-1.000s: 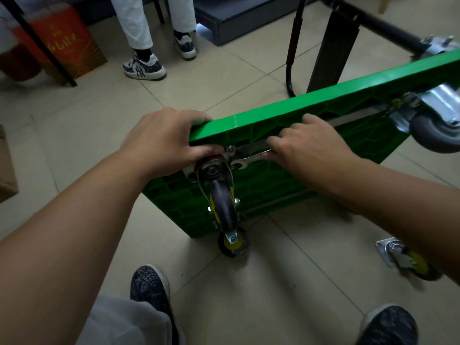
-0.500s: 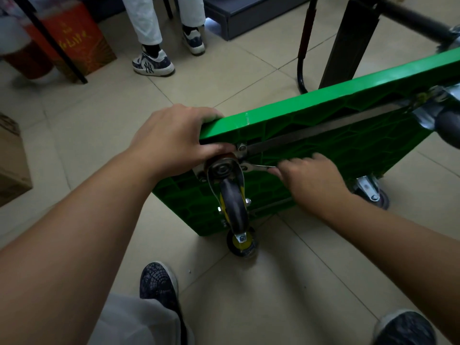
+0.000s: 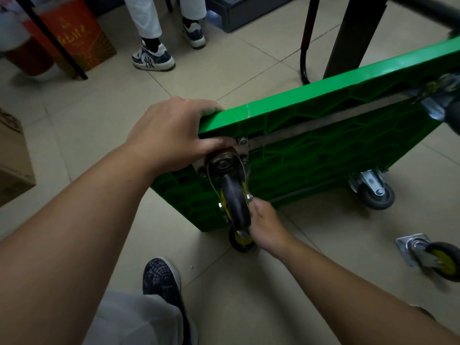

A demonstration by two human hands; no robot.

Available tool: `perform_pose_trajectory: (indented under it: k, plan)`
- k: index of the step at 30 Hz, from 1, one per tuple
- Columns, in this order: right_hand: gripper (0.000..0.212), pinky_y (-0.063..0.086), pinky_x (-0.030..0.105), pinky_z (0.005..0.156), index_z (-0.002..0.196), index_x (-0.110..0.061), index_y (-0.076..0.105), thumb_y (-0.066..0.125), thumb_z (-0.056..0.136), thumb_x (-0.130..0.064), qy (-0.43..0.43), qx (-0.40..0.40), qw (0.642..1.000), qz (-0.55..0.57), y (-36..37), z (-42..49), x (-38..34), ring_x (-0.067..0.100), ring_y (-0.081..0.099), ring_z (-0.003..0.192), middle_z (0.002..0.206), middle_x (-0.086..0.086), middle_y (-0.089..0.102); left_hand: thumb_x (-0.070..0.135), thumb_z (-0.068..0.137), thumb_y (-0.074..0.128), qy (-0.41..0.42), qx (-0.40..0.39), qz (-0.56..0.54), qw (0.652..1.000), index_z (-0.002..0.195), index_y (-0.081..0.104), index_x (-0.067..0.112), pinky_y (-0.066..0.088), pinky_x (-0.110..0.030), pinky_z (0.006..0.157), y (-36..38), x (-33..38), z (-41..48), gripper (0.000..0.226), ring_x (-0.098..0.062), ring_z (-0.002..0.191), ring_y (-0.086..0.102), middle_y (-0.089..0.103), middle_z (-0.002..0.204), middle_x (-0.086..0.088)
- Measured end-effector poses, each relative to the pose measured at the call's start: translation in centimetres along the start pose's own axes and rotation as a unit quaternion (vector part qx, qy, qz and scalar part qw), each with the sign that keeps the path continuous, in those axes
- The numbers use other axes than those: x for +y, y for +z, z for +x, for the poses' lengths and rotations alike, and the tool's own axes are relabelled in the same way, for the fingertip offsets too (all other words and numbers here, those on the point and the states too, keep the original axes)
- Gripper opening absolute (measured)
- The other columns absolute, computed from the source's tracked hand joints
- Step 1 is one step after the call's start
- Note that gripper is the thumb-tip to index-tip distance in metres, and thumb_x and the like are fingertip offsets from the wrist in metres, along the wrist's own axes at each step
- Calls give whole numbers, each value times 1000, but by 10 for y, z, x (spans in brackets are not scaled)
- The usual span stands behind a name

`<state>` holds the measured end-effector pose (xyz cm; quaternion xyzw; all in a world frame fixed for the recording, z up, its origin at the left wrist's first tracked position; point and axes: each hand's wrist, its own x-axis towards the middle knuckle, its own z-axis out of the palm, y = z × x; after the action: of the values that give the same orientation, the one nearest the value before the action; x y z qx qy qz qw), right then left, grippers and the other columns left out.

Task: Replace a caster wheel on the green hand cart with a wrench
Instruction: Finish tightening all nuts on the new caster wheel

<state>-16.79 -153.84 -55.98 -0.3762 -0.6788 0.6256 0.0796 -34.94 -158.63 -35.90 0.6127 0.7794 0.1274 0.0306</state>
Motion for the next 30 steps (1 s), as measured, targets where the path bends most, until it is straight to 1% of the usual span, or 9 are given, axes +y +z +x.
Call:
perform_pose_trajectory:
  k: [2, 5, 8, 11, 17, 21, 23, 26, 30]
  plan:
    - [42, 45, 46, 71, 85, -10, 63, 43, 105, -41, -32, -73, 972, -221, -15, -10, 7, 34, 62, 82, 84, 14, 67, 60, 87, 67, 0, 0, 0, 1000, 133, 63, 32, 45, -37, 67, 0, -1, -1, 54, -23, 84, 63, 74, 102, 4]
    - [51, 39, 34, 66, 99, -19, 67, 35, 102, -58, -75, -119, 819, -556, -50, -23, -6, 33, 66, 91, 96, 10, 69, 63, 86, 67, 0, 3, -1, 1000, 131, 64, 33, 41, -35, 65, 0, -1, -1, 54, -23, 84, 63, 74, 101, 4]
    - [51, 37, 33, 64, 89, -22, 64, 31, 102, -59, -144, -12, 787, -600, -86, -23, -48, 30, 66, 78, 83, 7, 68, 62, 87, 67, -3, 1, -2, 1000, 129, 65, 34, 36, -34, 63, -1, 1, -2, 51, -21, 81, 60, 73, 100, 5]
    - [55, 42, 31, 67, 70, -21, 57, 29, 99, -58, -271, 120, 733, -612, -117, -11, -88, 22, 46, 48, 56, -1, 57, 63, 86, 66, -6, 2, -5, 1000, 129, 65, 34, 35, -33, 63, -3, 4, -3, 52, -20, 80, 58, 73, 99, 5]
    - [56, 32, 32, 70, 71, -24, 52, 19, 101, -58, -291, 62, 615, -730, -139, -7, -146, 20, 52, 57, 64, -4, 58, 66, 84, 63, -8, 6, -4, 1000, 127, 65, 35, 34, -33, 63, -4, 3, -3, 53, -18, 79, 57, 73, 98, 6]
    - [54, 32, 32, 62, 65, -22, 46, 27, 104, -55, -321, 66, 586, -741, -130, -5, -153, 18, 48, 52, 59, -6, 49, 69, 81, 59, -5, 9, -11, 1000, 127, 65, 36, 34, -32, 63, -3, 2, -2, 57, -17, 80, 59, 74, 99, 8]
    - [52, 29, 31, 62, 71, -22, 53, 28, 105, -53, -333, 73, 578, -742, -127, -3, -146, 20, 57, 59, 67, -5, 59, 66, 83, 62, -6, 11, -11, 1000, 128, 65, 36, 33, -32, 62, -3, 2, -2, 54, -17, 80, 59, 74, 99, 8]
    - [46, 31, 31, 65, 84, -25, 58, 27, 105, -52, -311, 80, 616, -720, -127, 1, -126, 23, 68, 74, 82, 1, 70, 64, 86, 64, 2, 12, -9, 1000, 129, 65, 34, 35, -33, 63, -1, 2, -2, 53, -18, 81, 60, 74, 100, 7]
    - [57, 37, 32, 62, 76, -22, 59, 22, 100, -57, -265, 130, 695, -655, -118, 12, -84, 26, 63, 59, 65, 1, 63, 61, 87, 67, 6, 15, -6, 1000, 129, 65, 33, 35, -33, 61, 0, 0, -2, 50, -19, 78, 60, 73, 97, 7]
